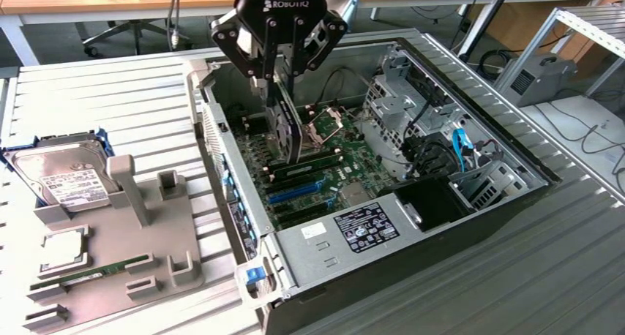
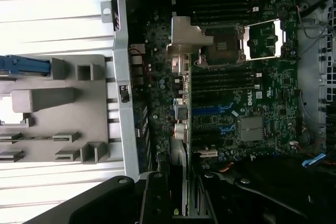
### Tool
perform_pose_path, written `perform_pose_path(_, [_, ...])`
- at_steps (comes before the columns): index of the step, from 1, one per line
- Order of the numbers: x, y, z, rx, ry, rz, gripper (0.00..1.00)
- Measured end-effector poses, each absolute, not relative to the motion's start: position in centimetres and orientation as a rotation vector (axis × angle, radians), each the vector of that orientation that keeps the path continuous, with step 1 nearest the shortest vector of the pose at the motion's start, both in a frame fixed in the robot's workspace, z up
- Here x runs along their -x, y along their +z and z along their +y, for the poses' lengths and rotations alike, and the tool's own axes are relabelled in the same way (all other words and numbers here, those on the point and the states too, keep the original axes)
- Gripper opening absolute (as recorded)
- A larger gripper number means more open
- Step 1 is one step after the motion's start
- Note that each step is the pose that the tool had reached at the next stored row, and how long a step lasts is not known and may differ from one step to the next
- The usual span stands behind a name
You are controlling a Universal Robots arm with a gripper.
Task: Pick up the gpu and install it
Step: 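Pick up the gpu and move the gpu toward the slot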
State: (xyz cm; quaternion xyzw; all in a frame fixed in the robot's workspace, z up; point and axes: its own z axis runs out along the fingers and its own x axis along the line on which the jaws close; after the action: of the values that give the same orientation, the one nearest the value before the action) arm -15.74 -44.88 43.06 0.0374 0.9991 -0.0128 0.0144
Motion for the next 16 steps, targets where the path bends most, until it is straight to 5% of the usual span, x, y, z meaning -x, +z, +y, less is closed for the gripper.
perform_pose_path(16, [15.03, 42.95, -44.88, -0.116, -0.060, 3.110, 0.26])
